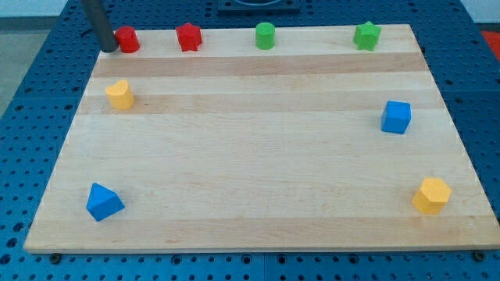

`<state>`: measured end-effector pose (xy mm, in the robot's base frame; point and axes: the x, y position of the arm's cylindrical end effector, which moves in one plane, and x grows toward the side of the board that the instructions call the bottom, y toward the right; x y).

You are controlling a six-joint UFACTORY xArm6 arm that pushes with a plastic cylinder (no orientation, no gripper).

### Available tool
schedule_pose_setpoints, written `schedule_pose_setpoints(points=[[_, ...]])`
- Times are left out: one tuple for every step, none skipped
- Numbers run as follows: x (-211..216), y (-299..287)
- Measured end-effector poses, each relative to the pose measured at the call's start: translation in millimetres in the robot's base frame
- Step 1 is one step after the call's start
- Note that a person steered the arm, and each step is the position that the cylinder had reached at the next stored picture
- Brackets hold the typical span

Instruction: Slide the red circle a bit up

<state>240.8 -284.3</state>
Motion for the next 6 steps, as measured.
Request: schedule_pose_setpoints(points=[[10,-2],[14,3],[14,8],[9,19],[-1,31],[6,22]])
